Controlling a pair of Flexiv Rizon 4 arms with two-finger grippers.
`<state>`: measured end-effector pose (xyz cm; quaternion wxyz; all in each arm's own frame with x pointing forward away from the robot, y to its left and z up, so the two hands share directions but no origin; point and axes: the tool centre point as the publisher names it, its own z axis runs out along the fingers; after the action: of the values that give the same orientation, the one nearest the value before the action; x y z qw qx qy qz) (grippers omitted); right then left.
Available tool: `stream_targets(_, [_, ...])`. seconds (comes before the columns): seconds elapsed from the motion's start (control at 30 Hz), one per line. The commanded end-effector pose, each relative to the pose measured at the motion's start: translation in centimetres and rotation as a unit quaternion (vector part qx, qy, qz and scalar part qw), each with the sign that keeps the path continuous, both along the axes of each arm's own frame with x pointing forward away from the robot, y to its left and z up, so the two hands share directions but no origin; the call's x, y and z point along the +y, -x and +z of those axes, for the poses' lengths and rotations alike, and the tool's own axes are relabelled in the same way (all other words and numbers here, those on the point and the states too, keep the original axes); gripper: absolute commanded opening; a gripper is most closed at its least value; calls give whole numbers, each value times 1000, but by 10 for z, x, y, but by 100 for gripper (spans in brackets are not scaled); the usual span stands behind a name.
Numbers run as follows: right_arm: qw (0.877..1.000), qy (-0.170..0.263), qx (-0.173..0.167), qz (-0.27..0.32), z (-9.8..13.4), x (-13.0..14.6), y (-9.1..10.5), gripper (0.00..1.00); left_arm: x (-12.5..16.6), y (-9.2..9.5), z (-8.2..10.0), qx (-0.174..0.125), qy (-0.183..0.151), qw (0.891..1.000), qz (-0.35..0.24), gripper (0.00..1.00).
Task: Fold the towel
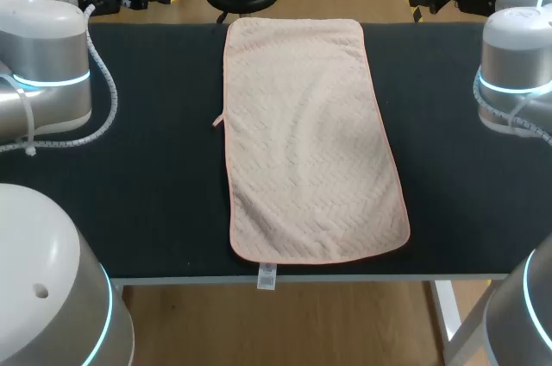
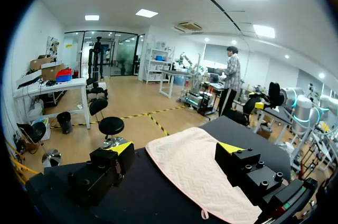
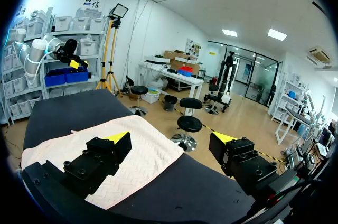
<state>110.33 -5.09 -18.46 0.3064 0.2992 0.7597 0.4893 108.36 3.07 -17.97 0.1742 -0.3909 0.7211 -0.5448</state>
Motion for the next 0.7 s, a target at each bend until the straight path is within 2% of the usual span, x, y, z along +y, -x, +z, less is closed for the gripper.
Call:
stream_targets(0.03, [1000,0,0,0,0,0,0,100,0,0,-1,-2,1,1000,1,100])
stream_targets(0.53, [1000,0,0,0,0,0,0,100,0,0,-1,-2,1,1000,1,100])
stream_targets(0.57, [1000,14,4,15,-1,2,-1,100,-4,-1,-4,4,-26,1000,-13,100])
stream_targets(0.6, [998,54,11,30,-2,5,-3,100,-5,-2,-6,10,-45,999,-19,100])
stream_targets(0.63, [994,101,15,44,-4,8,-4,100,-11,-4,-9,25,-87,995,-44,100])
stream_targets(0.67, [987,145,14,68,-5,12,-4,100,-15,-5,-12,35,-126,989,-62,100])
stream_targets(0.7, [974,208,19,87,-7,16,-4,100,-18,-6,-14,45,-168,982,-75,100])
